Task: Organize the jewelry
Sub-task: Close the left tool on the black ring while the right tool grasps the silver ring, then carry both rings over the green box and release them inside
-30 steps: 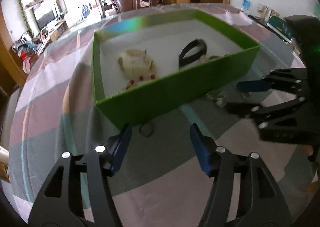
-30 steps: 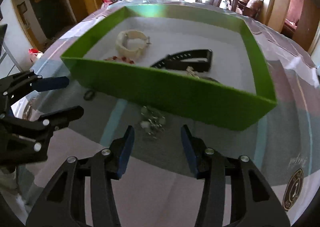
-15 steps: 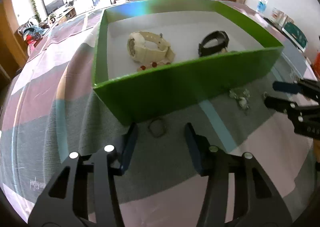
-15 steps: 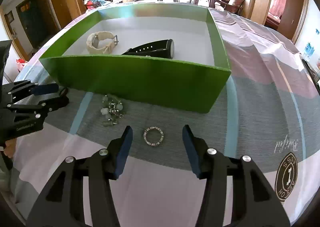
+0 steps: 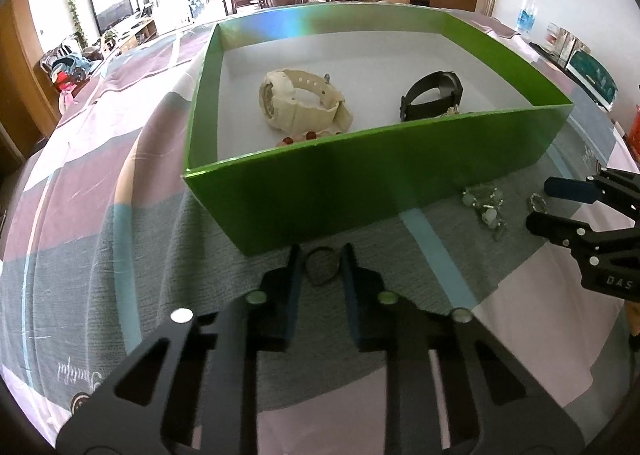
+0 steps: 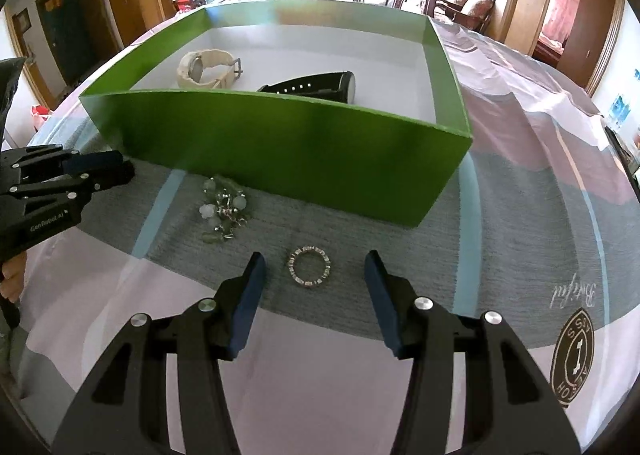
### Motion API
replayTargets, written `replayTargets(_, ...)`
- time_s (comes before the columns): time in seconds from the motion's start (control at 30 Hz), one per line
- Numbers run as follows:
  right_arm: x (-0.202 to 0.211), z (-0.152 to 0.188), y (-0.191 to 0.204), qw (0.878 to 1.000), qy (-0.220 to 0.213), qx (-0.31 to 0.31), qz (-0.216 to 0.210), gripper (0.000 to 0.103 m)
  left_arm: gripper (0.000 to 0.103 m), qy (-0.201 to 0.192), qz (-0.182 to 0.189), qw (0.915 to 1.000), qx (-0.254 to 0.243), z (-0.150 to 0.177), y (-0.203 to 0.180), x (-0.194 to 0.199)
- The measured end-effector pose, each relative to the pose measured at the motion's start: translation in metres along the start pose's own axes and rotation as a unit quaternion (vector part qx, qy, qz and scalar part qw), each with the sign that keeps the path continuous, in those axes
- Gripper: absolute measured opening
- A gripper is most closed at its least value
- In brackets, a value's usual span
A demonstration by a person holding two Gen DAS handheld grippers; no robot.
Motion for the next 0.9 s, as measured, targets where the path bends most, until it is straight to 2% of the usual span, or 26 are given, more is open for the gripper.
replayTargets(0.13, 0.003, -0.001, 0.003, 1.0, -0.004, 0.006, -0.007, 0.028, 0.019, 0.0, -0.001, 1.0, 0.0, 0.001, 0.0, 0.0)
replayTargets(0.2, 0.003, -0.001, 0.004, 1.0, -0.005, 0.007, -0.007, 0.023, 0.019, 0.0, -0.001, 1.0, 0.0, 0.001, 0.0, 0.001)
replayTargets(0.67, 0.011, -0.006, 0.004, 1.0, -0.018, 0.003, -0.017, 0.021, 0.019, -0.001, -0.001, 1.0, -0.002, 0.002, -0.002, 0.003)
replayTargets(0.9, 0.03, -0.014, 0.004, 0.999, -0.043, -0.001, -0.021, 0.021, 0.019, -0.027, 0.003, 0.9994, -0.021, 0.001, -0.018, 0.025)
Point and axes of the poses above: each gripper's, at about its wrist camera, not at the fingertips, and x roughly against the way its jaws point, y to its left, z to its underside, the point moved 6 cm from there along -x, roughly the way its jaws point
